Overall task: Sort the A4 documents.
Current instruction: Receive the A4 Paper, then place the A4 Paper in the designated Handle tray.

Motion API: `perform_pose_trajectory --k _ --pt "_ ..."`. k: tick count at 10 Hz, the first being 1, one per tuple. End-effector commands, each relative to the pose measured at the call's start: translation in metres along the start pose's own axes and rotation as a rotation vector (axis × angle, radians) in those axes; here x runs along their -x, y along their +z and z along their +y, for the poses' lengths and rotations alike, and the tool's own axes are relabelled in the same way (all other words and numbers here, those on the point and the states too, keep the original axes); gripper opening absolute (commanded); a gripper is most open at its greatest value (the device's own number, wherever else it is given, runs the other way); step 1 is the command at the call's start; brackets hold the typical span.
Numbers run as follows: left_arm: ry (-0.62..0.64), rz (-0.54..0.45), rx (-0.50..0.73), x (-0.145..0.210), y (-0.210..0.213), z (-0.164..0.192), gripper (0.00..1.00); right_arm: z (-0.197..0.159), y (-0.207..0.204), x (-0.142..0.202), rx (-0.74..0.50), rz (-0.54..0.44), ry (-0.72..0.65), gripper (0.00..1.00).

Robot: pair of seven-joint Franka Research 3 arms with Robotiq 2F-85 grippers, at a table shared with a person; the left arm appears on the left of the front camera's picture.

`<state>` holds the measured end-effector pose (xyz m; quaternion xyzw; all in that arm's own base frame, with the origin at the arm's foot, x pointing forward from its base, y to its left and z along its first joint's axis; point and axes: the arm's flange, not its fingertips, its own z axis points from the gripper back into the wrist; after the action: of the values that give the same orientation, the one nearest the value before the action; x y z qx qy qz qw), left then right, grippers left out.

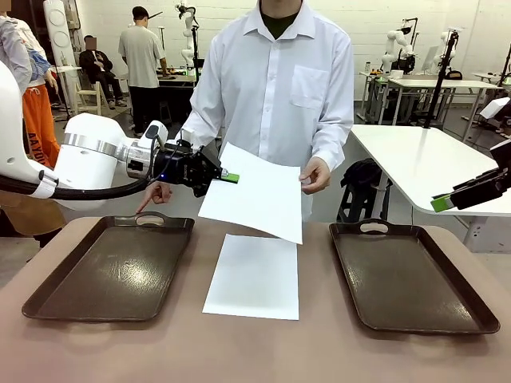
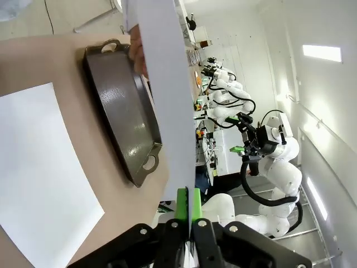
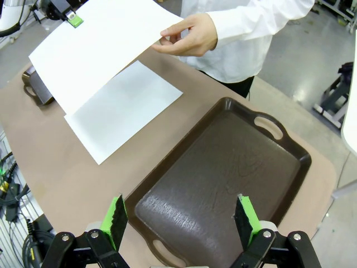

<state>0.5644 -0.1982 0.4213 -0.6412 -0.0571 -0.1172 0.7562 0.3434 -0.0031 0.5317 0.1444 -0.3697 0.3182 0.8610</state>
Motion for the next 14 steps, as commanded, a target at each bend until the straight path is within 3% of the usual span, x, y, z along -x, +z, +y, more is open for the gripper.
perform_pose_trajectory --k 1,9,12,14 --pt "0.007 -0.008 0.02 -0.002 -0.002 0.001 0.0 -0.001 -0.001 0.001 -0.006 -0.003 -0.003 1.0" --pt "0.003 0.0 0.001 0.0 0.0 0.002 0.01 -0.001 -0.001 0.001 -0.006 -0.003 -0.003 1.0" --pt "-0.108 0.214 -0.169 0.012 0.015 -0.025 0.01 -0.001 -0.001 0.001 -0.006 -0.003 -0.003 1.0" --pt "-0.135 0.287 -0.269 0.035 0.047 -0.049 0.01 -0.001 -0.001 0.001 -0.006 -0.003 -0.003 1.0"
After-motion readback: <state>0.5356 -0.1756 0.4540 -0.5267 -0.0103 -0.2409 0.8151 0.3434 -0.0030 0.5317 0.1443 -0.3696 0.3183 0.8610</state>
